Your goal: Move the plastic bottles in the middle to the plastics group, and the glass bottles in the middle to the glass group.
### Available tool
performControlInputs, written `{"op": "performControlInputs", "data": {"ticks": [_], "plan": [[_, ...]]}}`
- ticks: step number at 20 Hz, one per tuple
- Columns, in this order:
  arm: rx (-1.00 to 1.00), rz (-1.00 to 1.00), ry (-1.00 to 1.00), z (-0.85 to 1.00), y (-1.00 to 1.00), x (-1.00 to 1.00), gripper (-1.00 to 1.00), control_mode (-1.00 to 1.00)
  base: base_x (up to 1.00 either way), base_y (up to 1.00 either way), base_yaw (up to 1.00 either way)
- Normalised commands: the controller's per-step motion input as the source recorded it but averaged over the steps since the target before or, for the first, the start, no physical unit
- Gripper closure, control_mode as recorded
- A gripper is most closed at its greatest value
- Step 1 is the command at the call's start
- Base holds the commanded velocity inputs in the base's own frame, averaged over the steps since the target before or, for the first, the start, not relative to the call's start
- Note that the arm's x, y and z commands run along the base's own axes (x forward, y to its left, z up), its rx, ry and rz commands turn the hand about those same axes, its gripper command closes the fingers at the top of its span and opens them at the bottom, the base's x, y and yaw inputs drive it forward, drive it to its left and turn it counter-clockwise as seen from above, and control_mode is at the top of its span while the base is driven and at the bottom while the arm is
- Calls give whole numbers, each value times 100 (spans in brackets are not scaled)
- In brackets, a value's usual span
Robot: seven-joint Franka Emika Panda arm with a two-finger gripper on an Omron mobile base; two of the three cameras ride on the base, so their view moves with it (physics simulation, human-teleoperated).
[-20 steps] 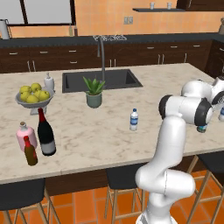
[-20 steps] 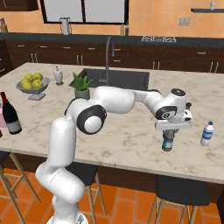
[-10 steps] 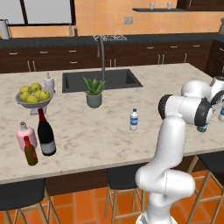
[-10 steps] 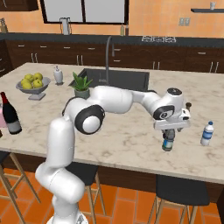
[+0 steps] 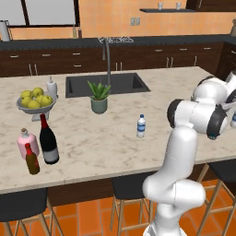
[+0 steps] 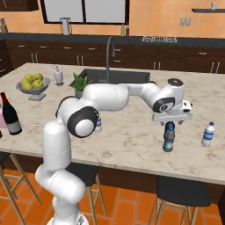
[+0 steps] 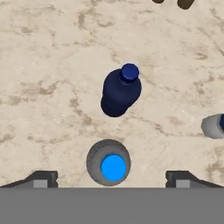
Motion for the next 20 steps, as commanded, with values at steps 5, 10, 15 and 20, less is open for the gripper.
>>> {"op": "performControlInputs", "data": {"ticks": [5,10,15,20], "plan": [[0,-11,-8,28,59,-64,-100,-100,0,0,0],[-3,-13,-2,10,95,-46,-100,-100,0,0,0],[-6,-4,0,12,100,-25,-100,-100,0,0,0],[-1,0,0,22,98,-17,-100,-100,0,0,0]]}}
